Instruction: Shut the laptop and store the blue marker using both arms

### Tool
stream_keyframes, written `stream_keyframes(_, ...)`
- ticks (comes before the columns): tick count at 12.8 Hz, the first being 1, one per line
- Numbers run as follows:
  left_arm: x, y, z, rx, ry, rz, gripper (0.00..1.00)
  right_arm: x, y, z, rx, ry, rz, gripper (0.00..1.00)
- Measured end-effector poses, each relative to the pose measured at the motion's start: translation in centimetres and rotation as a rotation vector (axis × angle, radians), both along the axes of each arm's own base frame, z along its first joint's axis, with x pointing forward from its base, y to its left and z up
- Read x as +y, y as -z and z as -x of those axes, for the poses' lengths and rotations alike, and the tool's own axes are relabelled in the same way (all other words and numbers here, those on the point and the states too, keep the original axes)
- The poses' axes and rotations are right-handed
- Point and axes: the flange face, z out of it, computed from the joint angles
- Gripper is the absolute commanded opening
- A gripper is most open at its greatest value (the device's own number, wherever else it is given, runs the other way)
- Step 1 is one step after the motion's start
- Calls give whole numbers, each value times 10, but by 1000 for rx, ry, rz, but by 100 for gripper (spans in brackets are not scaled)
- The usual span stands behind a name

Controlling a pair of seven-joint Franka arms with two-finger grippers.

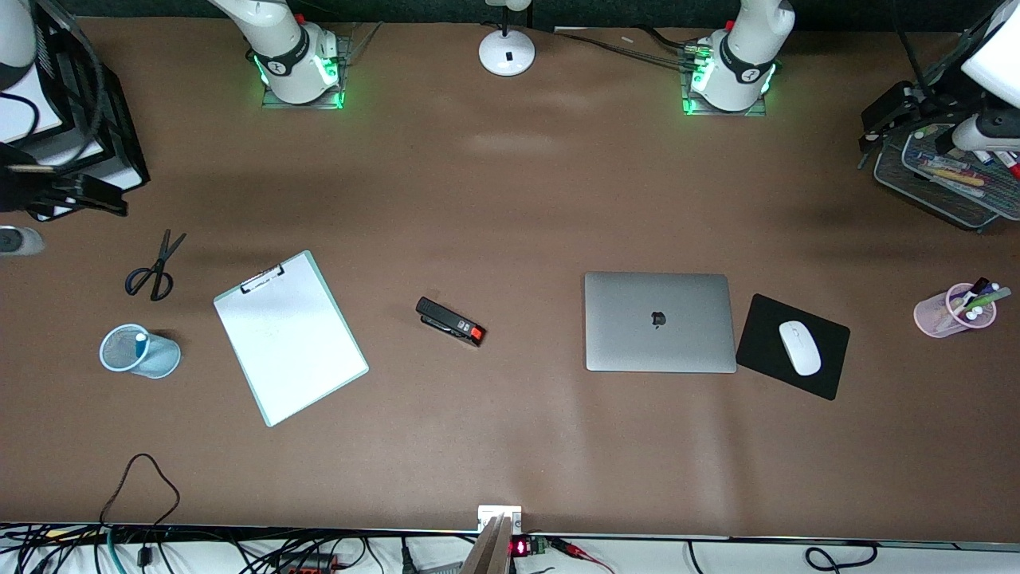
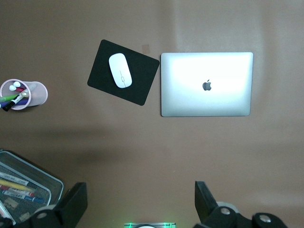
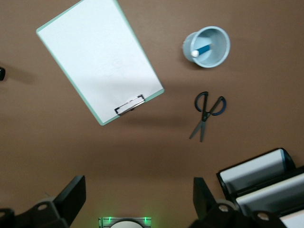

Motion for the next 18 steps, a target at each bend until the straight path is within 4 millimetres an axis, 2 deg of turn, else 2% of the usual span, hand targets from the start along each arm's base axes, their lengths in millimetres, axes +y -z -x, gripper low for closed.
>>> stream_keyframes(2,-2,3,2,5,5,-1,100,-13,-9,7,-3,32,4,100)
stream_keyframes(6,-2,5,4,11,13,-1,100,-25,-19,13,-46,68,0,100)
stream_keyframes(8,-2,8,5,10,13,-2,100,-27,-8,13,-84,69,-11,100)
stream_keyframes(10,-3,6,6,2,16,-2,100,-28,-1,25,-105,69,-18,100)
stream_keyframes(13,-4,3,6,-7,18,-2,100,-26,-12,41,-116,71,-37,100)
stream_keyframes(18,-5,4,5,-22,18,-1,100,-23,-18,44,-128,69,-49,100)
